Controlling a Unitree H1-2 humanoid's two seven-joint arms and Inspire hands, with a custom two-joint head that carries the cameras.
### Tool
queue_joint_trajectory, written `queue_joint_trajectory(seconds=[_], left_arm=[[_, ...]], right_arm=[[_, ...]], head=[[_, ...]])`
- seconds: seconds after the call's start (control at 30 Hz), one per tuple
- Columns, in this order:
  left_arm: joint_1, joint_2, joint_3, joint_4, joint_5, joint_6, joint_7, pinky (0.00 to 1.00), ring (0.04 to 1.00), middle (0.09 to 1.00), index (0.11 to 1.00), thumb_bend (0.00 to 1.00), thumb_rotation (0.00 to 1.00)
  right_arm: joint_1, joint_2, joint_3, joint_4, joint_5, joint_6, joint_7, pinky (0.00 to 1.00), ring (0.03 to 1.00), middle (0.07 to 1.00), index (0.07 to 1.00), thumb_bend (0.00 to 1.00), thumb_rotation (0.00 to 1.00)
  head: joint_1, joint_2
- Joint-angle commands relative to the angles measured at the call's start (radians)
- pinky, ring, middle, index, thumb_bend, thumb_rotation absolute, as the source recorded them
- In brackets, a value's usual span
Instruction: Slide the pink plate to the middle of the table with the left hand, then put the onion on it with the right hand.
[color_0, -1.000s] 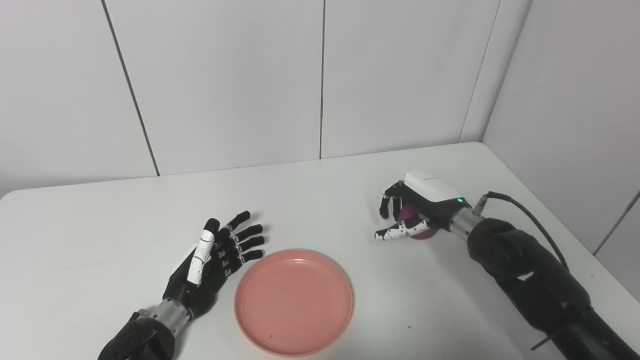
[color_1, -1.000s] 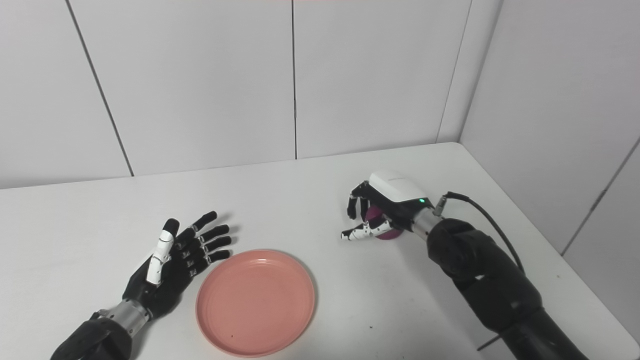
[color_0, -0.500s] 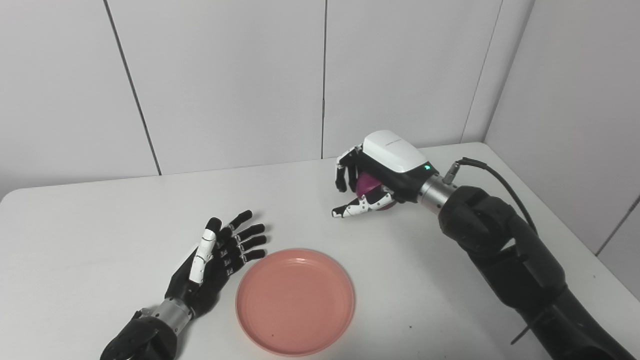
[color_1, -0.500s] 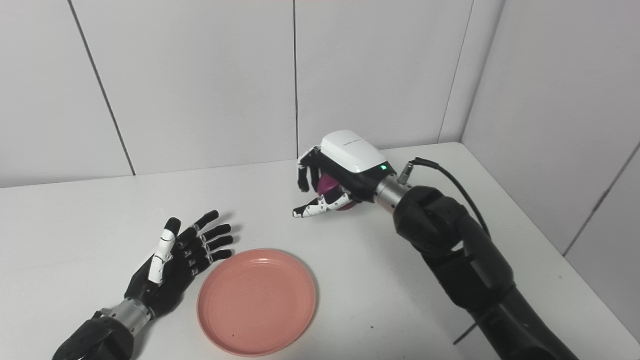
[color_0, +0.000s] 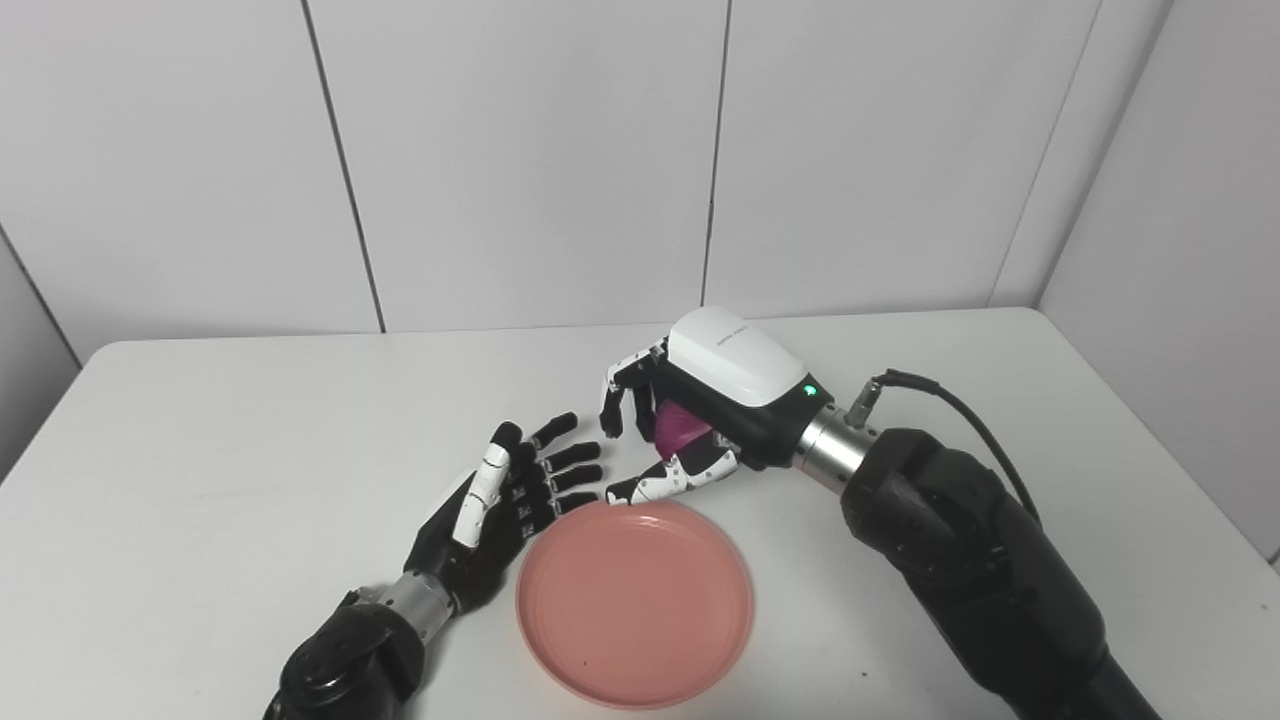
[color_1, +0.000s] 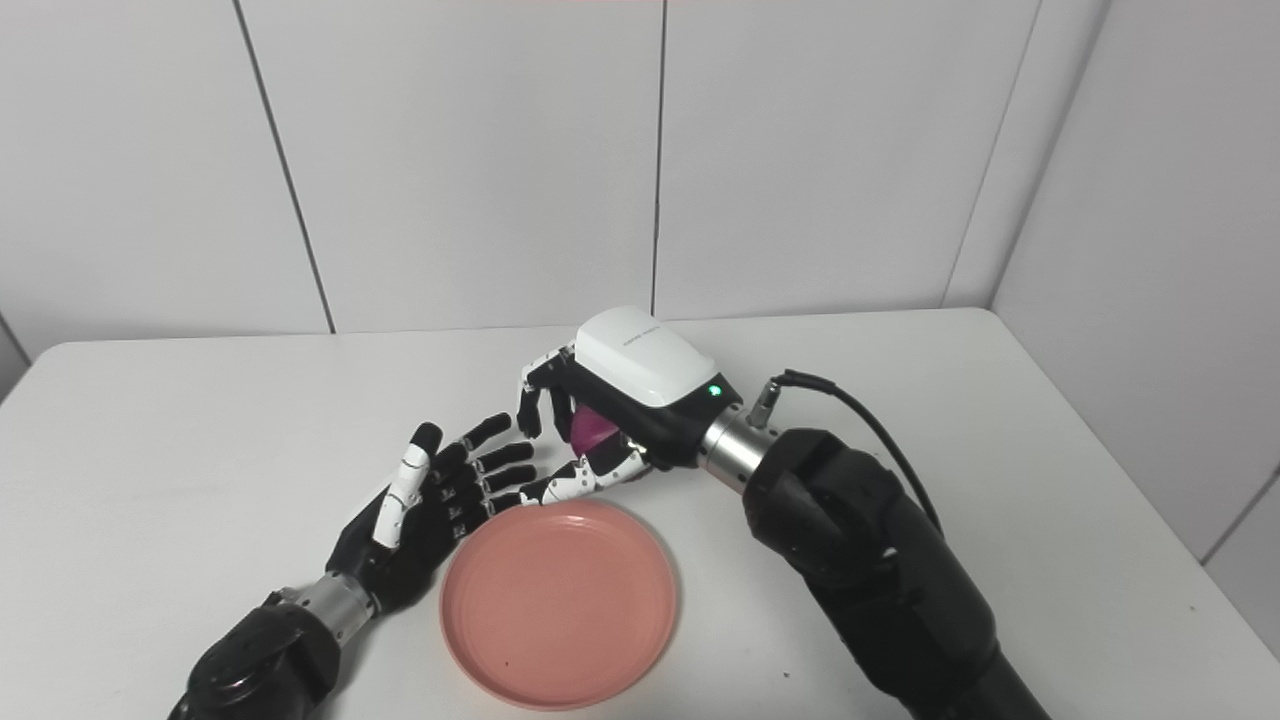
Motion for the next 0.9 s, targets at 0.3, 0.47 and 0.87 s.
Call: queue_joint_trajectory(seconds=[0.3,0.47,0.87], left_arm=[[-0.007,-0.022,-0.002,-0.01,0.015,0.052,0.038,0.79,0.839,0.851,0.913,0.75,0.95],[-0.012,-0.025,-0.001,-0.06,0.013,0.107,0.058,0.79,0.849,0.854,0.92,0.75,0.95],[-0.002,-0.025,0.003,-0.142,0.002,0.19,0.06,0.78,0.863,0.872,0.922,0.75,0.96]], right_arm=[[-0.003,0.044,0.011,-0.08,0.026,0.002,0.025,0.18,0.235,0.32,0.478,0.49,0.19],[0.007,0.042,0.013,-0.071,0.035,-0.002,0.051,0.18,0.239,0.326,0.482,0.5,0.15],[0.018,0.047,0.007,-0.089,0.051,0.03,0.106,0.17,0.23,0.315,0.485,0.5,0.14]], head=[[0.075,0.067],[0.101,0.122],[0.114,0.175]])
